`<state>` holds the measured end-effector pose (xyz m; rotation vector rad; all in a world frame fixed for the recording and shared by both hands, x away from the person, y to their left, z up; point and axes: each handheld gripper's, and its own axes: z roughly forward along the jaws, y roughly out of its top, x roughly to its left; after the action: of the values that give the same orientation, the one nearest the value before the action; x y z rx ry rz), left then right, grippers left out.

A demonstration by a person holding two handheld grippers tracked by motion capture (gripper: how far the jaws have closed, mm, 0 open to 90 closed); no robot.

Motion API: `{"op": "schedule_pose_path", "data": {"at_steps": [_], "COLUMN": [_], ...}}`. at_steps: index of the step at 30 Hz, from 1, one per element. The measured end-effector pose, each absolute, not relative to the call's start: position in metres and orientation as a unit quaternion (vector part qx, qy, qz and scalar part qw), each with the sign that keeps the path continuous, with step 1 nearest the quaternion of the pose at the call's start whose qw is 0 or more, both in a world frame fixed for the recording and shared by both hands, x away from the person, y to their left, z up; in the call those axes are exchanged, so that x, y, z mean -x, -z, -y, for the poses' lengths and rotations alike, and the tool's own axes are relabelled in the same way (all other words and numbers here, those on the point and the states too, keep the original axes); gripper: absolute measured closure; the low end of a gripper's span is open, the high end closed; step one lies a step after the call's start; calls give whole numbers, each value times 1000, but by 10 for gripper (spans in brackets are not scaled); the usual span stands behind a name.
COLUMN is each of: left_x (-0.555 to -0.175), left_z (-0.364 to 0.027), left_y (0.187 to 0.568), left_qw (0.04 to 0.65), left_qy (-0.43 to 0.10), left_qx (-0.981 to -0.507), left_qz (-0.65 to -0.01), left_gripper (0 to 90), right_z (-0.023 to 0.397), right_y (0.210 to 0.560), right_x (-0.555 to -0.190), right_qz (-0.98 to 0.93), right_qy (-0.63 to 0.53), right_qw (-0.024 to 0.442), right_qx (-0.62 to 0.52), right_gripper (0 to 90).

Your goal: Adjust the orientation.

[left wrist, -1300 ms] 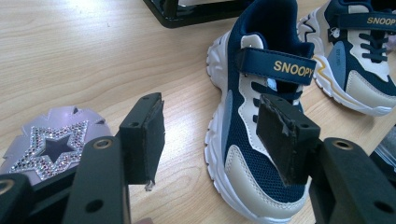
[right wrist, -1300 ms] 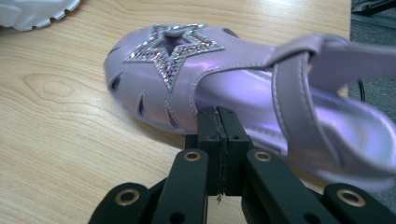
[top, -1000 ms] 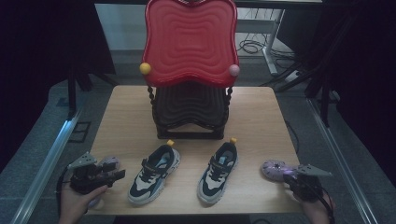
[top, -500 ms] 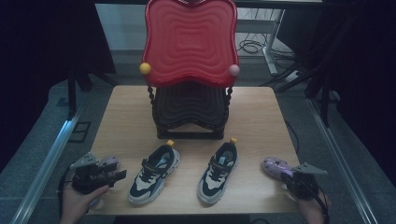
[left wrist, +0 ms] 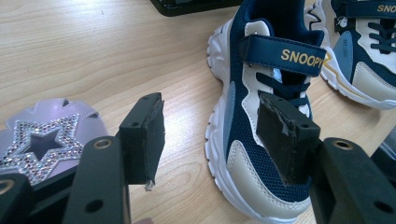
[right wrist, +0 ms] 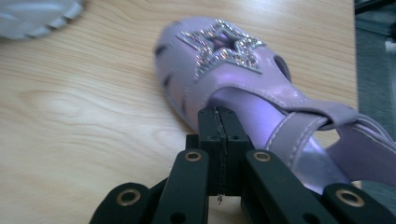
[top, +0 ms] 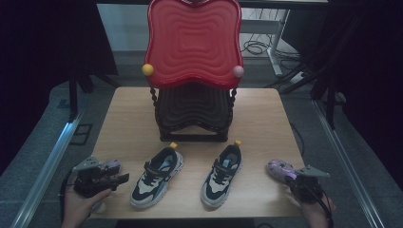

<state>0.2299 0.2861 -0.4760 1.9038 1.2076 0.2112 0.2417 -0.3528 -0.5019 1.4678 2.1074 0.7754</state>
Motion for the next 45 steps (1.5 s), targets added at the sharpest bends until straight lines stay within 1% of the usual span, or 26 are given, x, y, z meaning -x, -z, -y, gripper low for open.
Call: {"op": "schedule_pose_path", "data": {"at_steps": [1,5,6,10,13,19,29,38,41,45], "left_x": [-229,-229,-230,-230,-231,-230,-230,-229,-228,-228], "left_z": [-287,-288,-287,-285,-284,-284,-284,-286,-288,-290], "left_y": [475,475,476,477,478,478,478,478,479,478], "left_qw": [426,427,426,425,424,424,423,423,423,423], "left_qy": [-86,-86,-85,-83,-81,-82,-82,-84,-84,-86], "left_qx": [-760,-759,-760,-762,-763,-762,-762,-760,-759,-757], "left_qz": [-484,-485,-484,-481,-482,-482,-483,-486,-489,-490], "left_gripper": [416,416,416,416,416,416,416,416,416,416], "right_z": [351,345,340,332,330,326,322,322,324,326], "right_y": [496,492,495,505,507,511,513,511,506,504], "right_x": [-239,-239,-242,-249,-252,-258,-262,-260,-259,-260], "right_qz": [-766,-775,-781,-788,-789,-777,-772,-772,-764,-761], "right_qy": [-291,-303,-307,-301,-298,-287,-286,-299,-332,-345], "right_qw": [223,210,201,193,196,222,235,227,211,204], "right_qx": [-528,-513,-505,-501,-501,-514,-517,-513,-511,-510], "right_gripper": [900,900,900,900,900,900,900,900,900,900]}}
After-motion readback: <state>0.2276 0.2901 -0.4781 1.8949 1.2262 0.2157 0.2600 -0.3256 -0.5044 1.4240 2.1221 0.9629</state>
